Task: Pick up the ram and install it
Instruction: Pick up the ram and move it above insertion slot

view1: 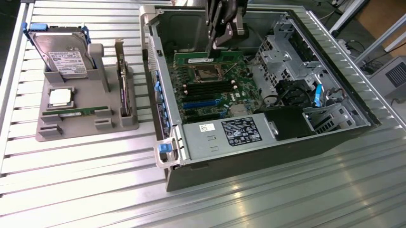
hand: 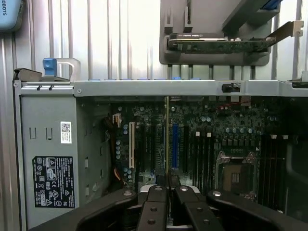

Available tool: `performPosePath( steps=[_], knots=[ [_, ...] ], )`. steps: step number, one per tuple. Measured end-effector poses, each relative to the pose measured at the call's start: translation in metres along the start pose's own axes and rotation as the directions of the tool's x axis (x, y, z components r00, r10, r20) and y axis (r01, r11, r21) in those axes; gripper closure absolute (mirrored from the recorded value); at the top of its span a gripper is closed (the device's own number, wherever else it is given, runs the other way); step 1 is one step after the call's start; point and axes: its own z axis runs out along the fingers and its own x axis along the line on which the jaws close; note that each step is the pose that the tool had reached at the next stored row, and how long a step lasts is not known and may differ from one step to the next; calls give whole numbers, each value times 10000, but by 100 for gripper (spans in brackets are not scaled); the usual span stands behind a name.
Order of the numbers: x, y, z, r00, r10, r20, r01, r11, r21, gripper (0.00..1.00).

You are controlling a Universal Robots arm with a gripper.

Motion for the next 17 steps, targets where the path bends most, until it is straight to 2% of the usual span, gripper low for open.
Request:
performPosePath(
  steps=[6,15,17],
  knots=[
    [1,-134,0,10000,-1,1,1,10000,0,88],
    [2,-286,0,10000,-1,0,1,10000,0,88],
    [2,-354,0,10000,0,-1,0,10000,0,88]
  ],
)
